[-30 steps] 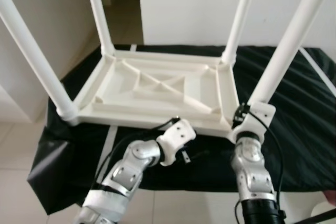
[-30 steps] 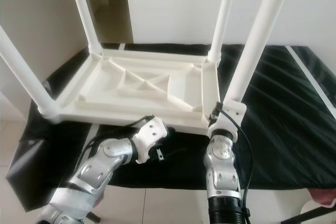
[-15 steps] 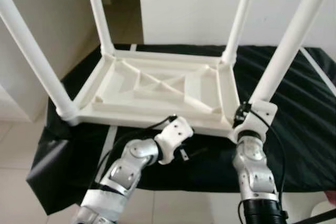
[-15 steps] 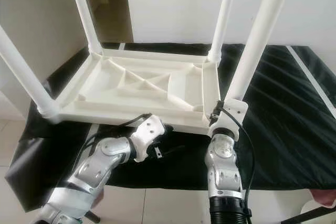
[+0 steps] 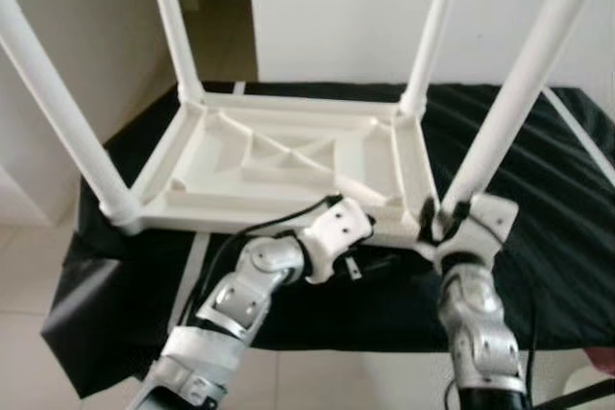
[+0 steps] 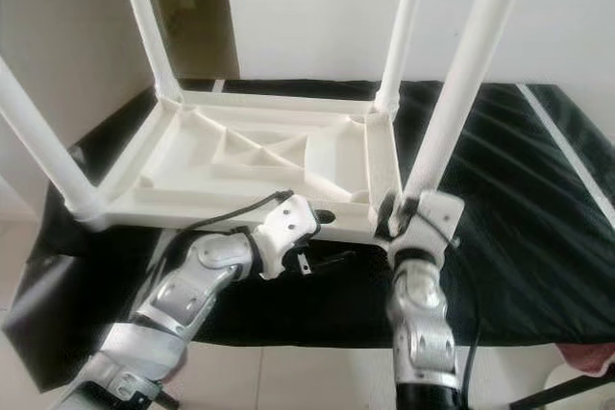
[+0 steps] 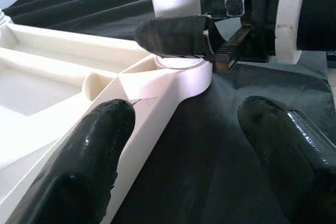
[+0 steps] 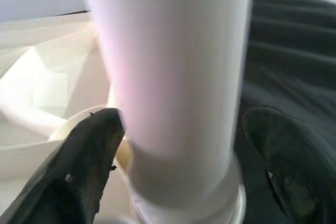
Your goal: Building children table
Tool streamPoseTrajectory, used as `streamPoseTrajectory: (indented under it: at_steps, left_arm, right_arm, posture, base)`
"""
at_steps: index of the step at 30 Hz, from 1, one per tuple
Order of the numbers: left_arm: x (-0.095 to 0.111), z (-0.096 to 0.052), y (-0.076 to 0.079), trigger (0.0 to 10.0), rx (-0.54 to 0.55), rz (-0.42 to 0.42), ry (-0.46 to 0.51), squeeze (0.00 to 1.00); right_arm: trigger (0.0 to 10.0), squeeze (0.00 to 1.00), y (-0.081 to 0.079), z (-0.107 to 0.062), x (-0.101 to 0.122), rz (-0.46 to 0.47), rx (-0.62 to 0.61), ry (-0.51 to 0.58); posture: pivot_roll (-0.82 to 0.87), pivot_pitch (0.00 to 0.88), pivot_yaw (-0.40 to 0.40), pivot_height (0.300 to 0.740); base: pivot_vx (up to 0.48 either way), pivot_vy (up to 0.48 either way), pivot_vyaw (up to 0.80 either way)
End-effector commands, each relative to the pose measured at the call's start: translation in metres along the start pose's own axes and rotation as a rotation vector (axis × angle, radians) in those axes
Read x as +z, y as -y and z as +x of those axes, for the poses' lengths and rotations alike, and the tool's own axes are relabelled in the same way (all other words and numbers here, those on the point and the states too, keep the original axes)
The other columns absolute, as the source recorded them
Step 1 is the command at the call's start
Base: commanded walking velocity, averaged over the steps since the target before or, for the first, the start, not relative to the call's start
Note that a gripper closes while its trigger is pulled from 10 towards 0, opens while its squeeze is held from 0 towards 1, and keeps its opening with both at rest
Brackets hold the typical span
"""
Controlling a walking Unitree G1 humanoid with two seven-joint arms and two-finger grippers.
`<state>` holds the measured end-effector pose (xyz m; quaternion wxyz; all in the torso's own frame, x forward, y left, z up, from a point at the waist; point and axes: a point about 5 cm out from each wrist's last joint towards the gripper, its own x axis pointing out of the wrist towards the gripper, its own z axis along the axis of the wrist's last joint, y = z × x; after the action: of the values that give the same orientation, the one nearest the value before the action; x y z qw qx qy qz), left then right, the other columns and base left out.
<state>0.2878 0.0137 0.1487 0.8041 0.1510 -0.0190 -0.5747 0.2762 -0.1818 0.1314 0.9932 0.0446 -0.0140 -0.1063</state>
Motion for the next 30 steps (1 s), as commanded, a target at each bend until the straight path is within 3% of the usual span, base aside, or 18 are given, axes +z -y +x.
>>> streamPoseTrajectory:
  at_steps: [1,6,7,9,10,16,26,27,28,30]
  left_arm:
    - [0.003,-0.001,0.003,10.0,-0.028,0.015,0.026,0.0]
    - [0.005,-0.007,0.009,10.0,-0.053,0.061,0.062,0.0]
    - [0.004,-0.008,0.01,10.0,-0.057,0.047,0.061,0.0]
    - [0.004,-0.008,0.01,10.0,-0.06,0.045,0.062,0.0]
    - [0.004,-0.009,0.011,10.0,-0.066,0.043,0.059,0.0]
    - [0.003,-0.006,0.011,10.0,-0.074,0.033,0.041,0.0]
    - [0.003,-0.001,0.01,10.0,-0.047,0.026,0.016,0.0]
    - [0.003,-0.001,0.011,10.0,-0.044,0.032,0.016,0.0]
    - [0.003,-0.001,0.01,10.0,-0.03,0.04,0.012,0.0]
    - [0.003,-0.001,0.01,10.0,-0.014,0.049,0.008,0.0]
  right_arm:
    - [10.0,1.0,0.002,0.001,0.0,-0.008,0.064,0.001]
    - [10.0,1.0,0.01,0.004,-0.001,-0.04,0.139,-0.018]
    - [10.0,0.85,0.013,0.006,-0.001,-0.047,0.154,-0.019]
    - [10.0,0.85,0.014,0.006,0.0,-0.051,0.163,-0.018]
    - [10.0,0.0,0.015,0.008,0.001,-0.06,0.203,-0.017]
    - [10.0,0.0,0.024,0.022,0.008,-0.15,0.329,-0.001]
    - [10.0,0.0,0.022,0.038,0.01,-0.221,0.467,-0.022]
    - [1.4,0.0,0.023,0.04,0.007,-0.229,0.488,-0.032]
    - [0.0,0.0,0.022,0.04,0.007,-0.229,0.504,-0.032]
    - [0.0,0.0,0.022,0.04,0.006,-0.227,0.523,-0.032]
  posture:
    - [0.0,0.0,-0.021,0.74]
    - [0.0,0.0,-0.025,0.74]
    - [0.01,0.0,-0.029,0.74]
    - [0.01,0.0,-0.029,0.74]
    - [0.01,0.0,-0.03,0.74]
    - [0.01,0.0,-0.031,0.74]
    - [0.02,0.0,-0.034,0.74]
    - [0.03,0.0,-0.036,0.74]
    - [0.03,0.0,-0.036,0.74]
    - [0.03,0.0,-0.036,0.74]
  base:
    - [0.0,0.0,0.0]
    - [0.0,0.0,0.0]
    - [0.0,0.0,0.0]
    - [0.0,0.0,0.0]
    - [0.0,0.0,0.0]
    - [0.0,0.0,0.0]
    - [0.0,0.0,0.0]
    - [0.0,0.0,0.0]
    - [0.0,0.0,0.0]
    - [0.0,0.0,0.0]
